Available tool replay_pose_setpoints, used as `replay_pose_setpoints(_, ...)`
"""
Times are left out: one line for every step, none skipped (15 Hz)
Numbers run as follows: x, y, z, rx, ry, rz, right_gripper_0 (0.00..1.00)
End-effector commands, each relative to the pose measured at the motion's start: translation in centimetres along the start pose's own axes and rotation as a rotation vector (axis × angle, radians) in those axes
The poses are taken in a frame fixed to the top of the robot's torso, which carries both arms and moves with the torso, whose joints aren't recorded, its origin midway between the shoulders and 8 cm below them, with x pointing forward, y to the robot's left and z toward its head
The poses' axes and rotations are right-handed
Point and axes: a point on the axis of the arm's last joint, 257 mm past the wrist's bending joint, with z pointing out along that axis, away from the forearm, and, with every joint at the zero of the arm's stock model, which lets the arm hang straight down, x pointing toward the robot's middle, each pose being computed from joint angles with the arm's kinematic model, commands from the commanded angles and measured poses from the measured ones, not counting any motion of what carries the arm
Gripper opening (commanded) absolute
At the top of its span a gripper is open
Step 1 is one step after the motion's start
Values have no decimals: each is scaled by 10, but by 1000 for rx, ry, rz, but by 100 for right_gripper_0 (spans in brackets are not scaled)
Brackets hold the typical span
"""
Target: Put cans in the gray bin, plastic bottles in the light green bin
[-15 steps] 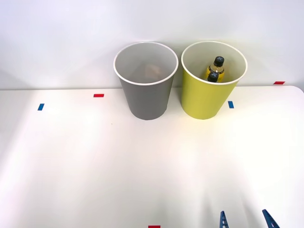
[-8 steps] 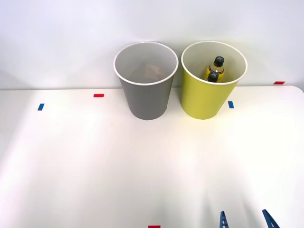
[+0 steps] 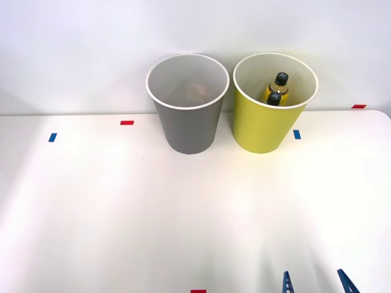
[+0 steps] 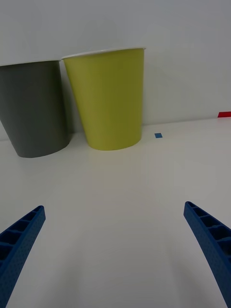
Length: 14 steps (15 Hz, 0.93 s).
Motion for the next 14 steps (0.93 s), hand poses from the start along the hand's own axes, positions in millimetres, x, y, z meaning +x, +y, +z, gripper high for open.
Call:
replay_pose_setpoints(0, 0, 0, 0, 0, 0, 100)
replay_pose_setpoints(0, 0, 0, 0, 0, 0, 100)
replay_pose_setpoints(0, 0, 0, 0, 0, 0, 100)
replay_pose_setpoints(0, 0, 0, 0, 0, 0, 100)
replay_pose_setpoints(0, 0, 0, 0, 0, 0, 100)
replay_pose_setpoints(0, 0, 0, 0, 0, 0, 100)
replay_pose_setpoints(0, 0, 0, 0, 0, 0, 100)
replay_pose_setpoints(0, 0, 0, 0, 0, 0, 100)
replay_pose_setpoints(0, 0, 0, 0, 0, 0, 100)
replay_pose_setpoints(0, 0, 0, 0, 0, 0, 100)
replay_pose_setpoints(0, 0, 0, 0, 0, 0, 100)
replay_pose_setpoints(0, 0, 0, 0, 0, 0, 100)
replay_pose_setpoints(0, 0, 0, 0, 0, 0, 100)
replay_pose_setpoints(0, 0, 0, 0, 0, 0, 100)
